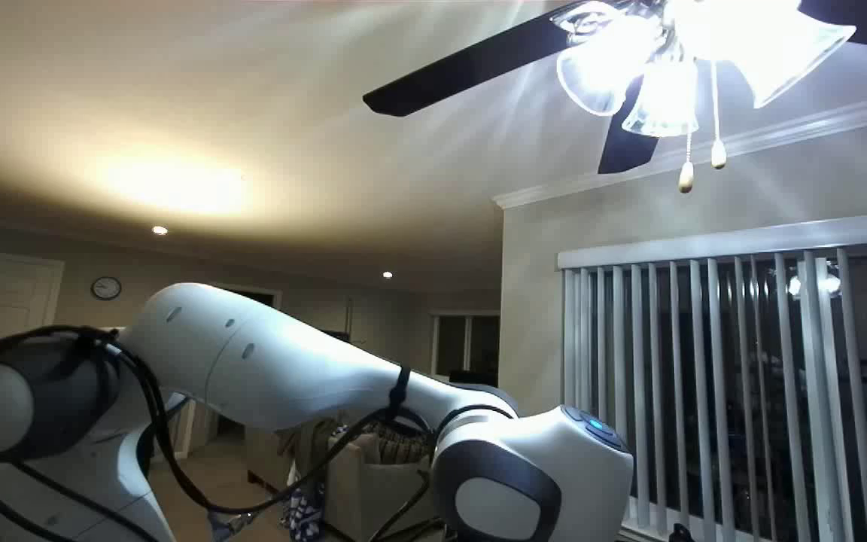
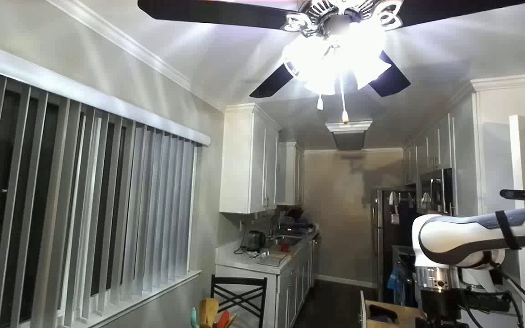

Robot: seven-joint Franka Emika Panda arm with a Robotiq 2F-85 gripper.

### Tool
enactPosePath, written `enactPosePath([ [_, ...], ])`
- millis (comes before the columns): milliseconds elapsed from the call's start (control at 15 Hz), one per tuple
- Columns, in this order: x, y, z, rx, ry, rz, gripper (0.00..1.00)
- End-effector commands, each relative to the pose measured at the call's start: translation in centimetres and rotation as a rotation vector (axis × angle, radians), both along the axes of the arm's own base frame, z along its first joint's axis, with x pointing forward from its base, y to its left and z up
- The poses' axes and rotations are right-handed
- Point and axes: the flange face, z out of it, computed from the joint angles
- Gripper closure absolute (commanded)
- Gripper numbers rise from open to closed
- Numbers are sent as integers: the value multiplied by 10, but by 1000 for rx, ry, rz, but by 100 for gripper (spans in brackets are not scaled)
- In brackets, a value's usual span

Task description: Pull the longer white cord of the ceiling fan

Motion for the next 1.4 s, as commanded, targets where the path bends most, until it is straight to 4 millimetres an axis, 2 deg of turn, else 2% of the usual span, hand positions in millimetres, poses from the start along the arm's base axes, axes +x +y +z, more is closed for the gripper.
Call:
enactPosePath([
  [0, 0, 0, 0, 0, 1, 0, 0],
  [333, 0, 0, 0, 0, 1, 0, 0],
  [533, 25, 27, 11, 9, -131, 129, 0],
  [667, 40, 46, 26, -15, -234, 182, 0],
  [867, 53, 68, 52, -115, -339, 290, 0],
  [1067, 59, 82, 80, -184, -436, 391, 0],
  [1333, 64, 106, 131, -274, -543, 534, 0],
])
